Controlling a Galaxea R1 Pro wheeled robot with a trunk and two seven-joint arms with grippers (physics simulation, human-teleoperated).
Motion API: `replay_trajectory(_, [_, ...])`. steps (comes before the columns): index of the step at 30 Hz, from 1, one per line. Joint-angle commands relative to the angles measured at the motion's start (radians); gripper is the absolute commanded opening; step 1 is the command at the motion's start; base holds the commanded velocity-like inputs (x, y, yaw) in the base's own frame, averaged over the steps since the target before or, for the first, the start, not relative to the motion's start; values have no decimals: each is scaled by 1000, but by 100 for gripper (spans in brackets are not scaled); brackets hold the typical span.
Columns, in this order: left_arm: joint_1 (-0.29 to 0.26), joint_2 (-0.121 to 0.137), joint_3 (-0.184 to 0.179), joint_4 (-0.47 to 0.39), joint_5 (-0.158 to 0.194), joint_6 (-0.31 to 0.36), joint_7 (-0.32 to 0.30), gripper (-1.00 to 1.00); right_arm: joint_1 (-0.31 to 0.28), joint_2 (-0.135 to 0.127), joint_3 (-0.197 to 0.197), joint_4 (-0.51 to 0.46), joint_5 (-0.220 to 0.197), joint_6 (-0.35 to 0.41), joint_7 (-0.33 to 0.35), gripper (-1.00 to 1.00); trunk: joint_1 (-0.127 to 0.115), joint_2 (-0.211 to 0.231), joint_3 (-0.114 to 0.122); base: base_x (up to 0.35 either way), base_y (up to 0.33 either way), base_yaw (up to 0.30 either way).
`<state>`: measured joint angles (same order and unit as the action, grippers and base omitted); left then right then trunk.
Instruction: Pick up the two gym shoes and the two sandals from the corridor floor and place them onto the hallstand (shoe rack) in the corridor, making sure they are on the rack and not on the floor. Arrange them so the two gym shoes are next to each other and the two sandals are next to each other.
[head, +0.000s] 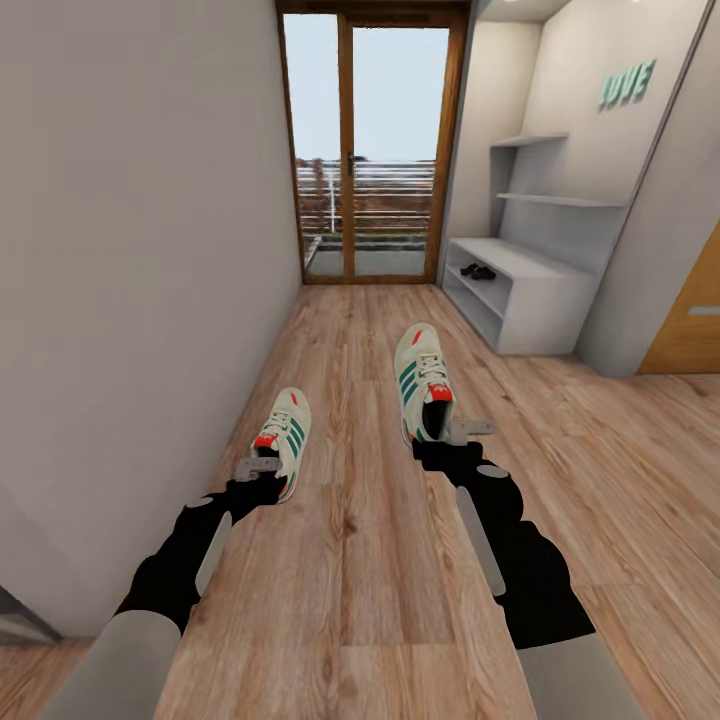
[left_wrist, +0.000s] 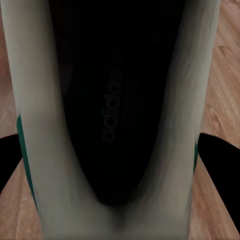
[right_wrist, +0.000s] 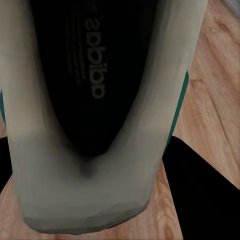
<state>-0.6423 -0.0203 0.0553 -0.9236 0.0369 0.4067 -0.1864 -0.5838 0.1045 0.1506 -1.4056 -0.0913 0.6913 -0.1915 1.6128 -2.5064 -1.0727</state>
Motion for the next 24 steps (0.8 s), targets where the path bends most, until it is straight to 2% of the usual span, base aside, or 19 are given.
replay_trajectory(1, [0,-1,4,-1,5,7,-5,-100,-1,0,1,-1,-10,4,-9,-100,0,0,-1,240,0,0])
replay_trajectory(24, [0,-1,4,-1,5,7,-5,-100,-1,0,2,-1,-10,4,-9,-100,0,0,-1,238,0,0])
